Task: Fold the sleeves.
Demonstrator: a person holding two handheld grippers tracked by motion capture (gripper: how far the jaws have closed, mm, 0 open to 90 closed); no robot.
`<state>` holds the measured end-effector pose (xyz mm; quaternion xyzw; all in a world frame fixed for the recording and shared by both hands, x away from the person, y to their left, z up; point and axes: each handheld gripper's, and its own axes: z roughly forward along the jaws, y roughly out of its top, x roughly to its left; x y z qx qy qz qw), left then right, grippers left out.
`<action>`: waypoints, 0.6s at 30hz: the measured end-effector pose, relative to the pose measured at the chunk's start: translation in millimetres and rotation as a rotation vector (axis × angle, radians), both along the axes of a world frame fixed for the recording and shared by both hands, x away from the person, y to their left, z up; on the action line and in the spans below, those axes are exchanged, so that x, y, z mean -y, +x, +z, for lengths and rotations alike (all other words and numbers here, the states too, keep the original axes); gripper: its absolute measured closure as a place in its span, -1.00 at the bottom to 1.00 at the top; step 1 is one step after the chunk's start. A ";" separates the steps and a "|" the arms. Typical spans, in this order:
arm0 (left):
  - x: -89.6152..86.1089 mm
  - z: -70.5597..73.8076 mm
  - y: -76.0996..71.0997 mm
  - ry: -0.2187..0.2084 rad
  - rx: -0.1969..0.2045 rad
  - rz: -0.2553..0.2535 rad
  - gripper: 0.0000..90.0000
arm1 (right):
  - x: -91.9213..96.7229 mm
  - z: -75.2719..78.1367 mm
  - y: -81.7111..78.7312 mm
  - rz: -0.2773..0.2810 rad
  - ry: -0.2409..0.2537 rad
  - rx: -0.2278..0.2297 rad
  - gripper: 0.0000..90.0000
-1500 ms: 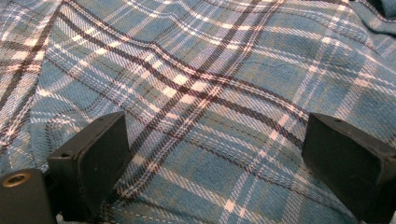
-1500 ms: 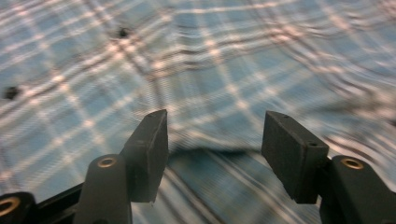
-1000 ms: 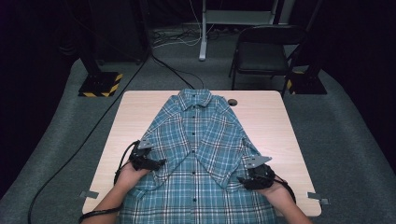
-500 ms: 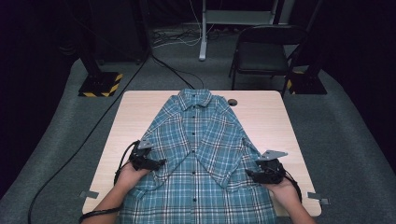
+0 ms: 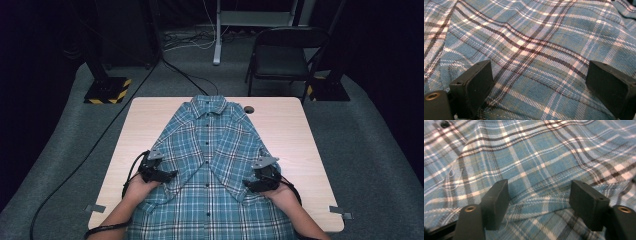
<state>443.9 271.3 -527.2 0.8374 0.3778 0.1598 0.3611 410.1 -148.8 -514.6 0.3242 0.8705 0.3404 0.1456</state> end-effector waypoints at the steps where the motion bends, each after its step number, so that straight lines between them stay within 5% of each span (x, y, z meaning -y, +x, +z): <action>1: 0.0 0.0 0.1 0.000 0.000 0.000 -0.84 | 3.1 0.4 2.0 -0.006 0.013 -0.031 -0.29; 4: 0.1 0.0 0.0 0.000 0.000 0.001 -0.84 | 6.9 9.1 5.9 -0.018 0.003 -0.061 -0.26; 9: 0.1 0.0 0.0 0.000 0.000 0.001 -0.84 | 0.5 23.0 1.6 0.005 0.108 -0.050 -0.30; 12: 0.1 0.0 -0.2 0.001 0.001 0.002 -0.84 | -9.1 20.9 -11.4 0.079 0.074 -0.050 -0.30; 16: 0.2 0.0 -0.2 0.000 0.001 0.002 -0.84 | -9.2 5.6 -21.9 0.097 -0.031 -0.032 -0.33; 18: 0.0 0.1 -0.1 0.002 0.001 0.001 -0.84 | -5.6 1.4 -25.4 0.123 -0.016 0.014 -0.33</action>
